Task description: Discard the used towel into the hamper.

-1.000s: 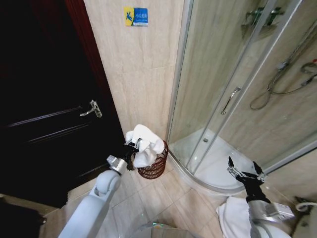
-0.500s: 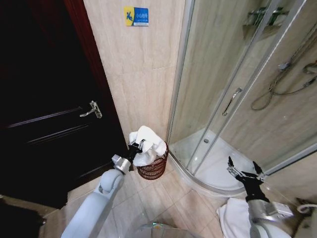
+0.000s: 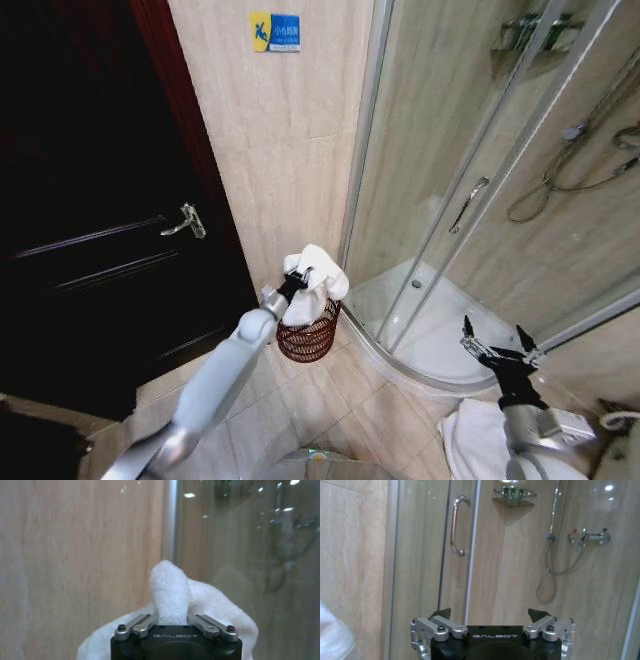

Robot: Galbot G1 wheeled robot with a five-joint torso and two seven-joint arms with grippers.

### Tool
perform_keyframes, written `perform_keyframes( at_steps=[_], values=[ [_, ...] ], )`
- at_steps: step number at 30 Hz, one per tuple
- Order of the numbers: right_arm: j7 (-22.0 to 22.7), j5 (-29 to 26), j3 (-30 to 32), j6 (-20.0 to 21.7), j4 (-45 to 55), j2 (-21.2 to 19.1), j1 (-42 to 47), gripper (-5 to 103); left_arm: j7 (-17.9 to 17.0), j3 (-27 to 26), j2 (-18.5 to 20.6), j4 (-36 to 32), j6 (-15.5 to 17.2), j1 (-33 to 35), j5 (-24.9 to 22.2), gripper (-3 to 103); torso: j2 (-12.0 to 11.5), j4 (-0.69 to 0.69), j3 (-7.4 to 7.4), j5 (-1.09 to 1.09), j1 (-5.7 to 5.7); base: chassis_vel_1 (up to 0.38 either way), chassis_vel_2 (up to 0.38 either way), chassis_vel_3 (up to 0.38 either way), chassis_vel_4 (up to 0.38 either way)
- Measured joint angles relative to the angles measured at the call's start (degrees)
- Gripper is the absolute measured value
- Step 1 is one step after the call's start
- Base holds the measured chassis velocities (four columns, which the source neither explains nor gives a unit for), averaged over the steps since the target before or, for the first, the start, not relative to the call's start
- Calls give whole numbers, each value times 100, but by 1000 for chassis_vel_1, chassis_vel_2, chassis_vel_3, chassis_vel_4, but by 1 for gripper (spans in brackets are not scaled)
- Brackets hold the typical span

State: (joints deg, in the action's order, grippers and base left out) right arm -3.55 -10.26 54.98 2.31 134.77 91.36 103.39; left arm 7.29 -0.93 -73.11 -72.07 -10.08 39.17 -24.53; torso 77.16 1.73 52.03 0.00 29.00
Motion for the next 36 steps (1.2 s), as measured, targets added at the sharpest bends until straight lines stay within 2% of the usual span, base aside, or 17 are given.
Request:
perform_keyframes(
  at_steps=[2, 3, 5, 8, 13, 19, 21, 22, 23, 25, 30, 31, 33, 34, 36],
  values=[
    [28, 3, 37, 17, 61, 24, 24, 100, 19, 51, -158, 538, -174, -273, 58, 7, 0, 0, 0, 1, 0, 0, 0, 0, 0],
    [28, 3, 37, 17, 61, 24, 24, 100, 19, 51, -158, 538, -174, -273, 58, 7, 0, 0, 0, 1, 0, 0, 0, 0, 0],
    [47, -5, 69, 46, 108, 37, 38, 100, 59, 68, -279, 950, -234, -467, 91, 7, 0, 1, 0, 0, 1, 0, 0, 0, 0],
    [47, -9, 88, 82, 128, 50, 40, 100, 44, 49, -334, 1134, -242, -534, 202, 7, 0, 2, 0, 1, 0, 0, 0, 0, 0],
    [43, -16, 83, 88, 139, 76, 25, 100, -115, -219, -424, 1638, -311, -672, 656, 7, 0, 2, 0, 0, 0, 0, 0, 0, 0],
    [40, -19, 39, 88, 122, 77, -11, 100, -31, -259, -425, 1901, -365, -750, 931, 7, 0, 3, -1, 0, 0, 0, 0, 0, 0],
    [36, -19, 21, 88, 117, 78, -21, 100, -32, -257, -469, 1969, -366, -766, 1013, 4, 0, 3, -1, 0, 0, 0, 0, 0, 0],
    [30, -20, 12, 88, 117, 81, -27, 100, -45, -256, -515, 2009, -360, -777, 1070, 7, 0, 2, -1, 0, 0, 0, 0, 0, 0],
    [29, -31, 9, 88, 121, 82, -32, 100, -66, -254, -566, 2038, -320, -779, 1157, 18, 0, 1, -1, -1, -1, 0, 0, 0, 0],
    [29, -41, 9, 88, 126, 82, -32, 100, -72, -252, -588, 2052, -297, -780, 1202, 18, 0, 1, -1, 0, -1, 0, 0, 0, 0],
    [28, -149, 101, 69, 155, 82, -10, 100, -167, -234, -684, 2174, -230, -833, 1396, 39, 0, 1, -1, 0, -1, 0, 0, 0, 0],
    [28, -149, 101, 69, 155, 82, -10, 100, -167, -234, -684, 2174, -230, -833, 1396, 39, 0, 1, -1, 0, -1, 0, 0, 0, 0],
    [6, -187, 160, 29, 155, 82, 14, 100, -185, -233, -688, 2198, -101, -844, 1469, 50, 0, 1, -1, 0, -1, 0, 0, 0, 0],
    [6, -187, 160, 29, 155, 82, 14, 100, -185, -233, -688, 2198, -101, -844, 1469, 50, 0, 1, -1, 0, -1, 0, 0, 0, 0],
    [-11, -208, 180, -15, 153, 81, 49, 100, -210, -233, -682, 2206, 53, -848, 1533, 61, 0, 1, -1, 0, -1, 0, 0, 0, 0]
  ],
)
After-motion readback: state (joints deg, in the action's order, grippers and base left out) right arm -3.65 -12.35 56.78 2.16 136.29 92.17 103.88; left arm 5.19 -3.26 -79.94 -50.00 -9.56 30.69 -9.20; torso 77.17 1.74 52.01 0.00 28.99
